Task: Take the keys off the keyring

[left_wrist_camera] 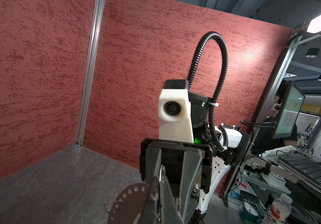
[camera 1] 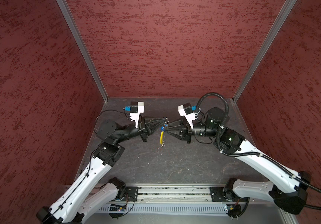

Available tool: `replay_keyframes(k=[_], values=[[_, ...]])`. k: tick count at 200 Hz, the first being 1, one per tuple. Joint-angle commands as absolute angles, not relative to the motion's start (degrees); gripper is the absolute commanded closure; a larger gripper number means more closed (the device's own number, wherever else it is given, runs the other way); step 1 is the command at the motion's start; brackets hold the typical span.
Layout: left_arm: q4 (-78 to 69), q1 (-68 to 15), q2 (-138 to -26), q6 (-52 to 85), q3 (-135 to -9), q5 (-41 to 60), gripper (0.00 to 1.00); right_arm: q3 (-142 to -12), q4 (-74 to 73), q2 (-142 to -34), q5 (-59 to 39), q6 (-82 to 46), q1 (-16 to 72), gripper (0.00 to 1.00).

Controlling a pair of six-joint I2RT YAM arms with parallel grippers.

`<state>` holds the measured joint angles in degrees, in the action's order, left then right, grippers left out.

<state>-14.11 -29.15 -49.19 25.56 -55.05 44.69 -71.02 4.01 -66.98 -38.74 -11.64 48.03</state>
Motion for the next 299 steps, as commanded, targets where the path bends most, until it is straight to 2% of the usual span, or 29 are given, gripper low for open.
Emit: replay_keyframes(k=[1, 26, 77, 107, 174, 209, 236, 299], values=[[-13.6, -28.79, -47.89, 23.85, -55.4, 44.64, 1.0, -71.34, 4.12, -62.75, -34.75, -9.96, 48.47, 0.5], [-13.56, -28.83, -47.29, 23.88, -55.11, 44.64, 1.0, -71.83, 0.83, -61.38, -33.39, -12.16, 48.5, 0.47], [-16.11, -28.92, -47.21, 25.26, -54.57, 44.8, 1.0, -71.46, -9.14, -64.14, -28.68, -19.42, 48.52, 0.47], [-16.78, -28.99, -47.33, 25.66, -54.49, 44.65, 1.0, -71.42, -12.31, -66.24, -32.01, -21.99, 48.5, 0.48], [-17.05, -29.0, -46.94, 25.59, -53.9, 43.5, 1.0, -70.94, -13.97, -67.59, -36.12, -24.06, 48.51, 0.68], [-16.94, -29.0, -46.97, 25.6, -53.96, 43.24, 1.0, -69.93, -13.8, -67.85, -36.56, -24.52, 48.5, 0.7], [-16.99, -29.0, -47.1, 25.58, -53.97, 43.16, 1.0, -69.26, -13.5, -67.68, -36.3, -24.18, 48.49, 0.76], [-17.18, -29.07, -47.38, 26.04, -54.04, 43.28, 1.0, -69.19, -13.53, -68.2, -37.13, -24.08, 48.52, 0.85]])
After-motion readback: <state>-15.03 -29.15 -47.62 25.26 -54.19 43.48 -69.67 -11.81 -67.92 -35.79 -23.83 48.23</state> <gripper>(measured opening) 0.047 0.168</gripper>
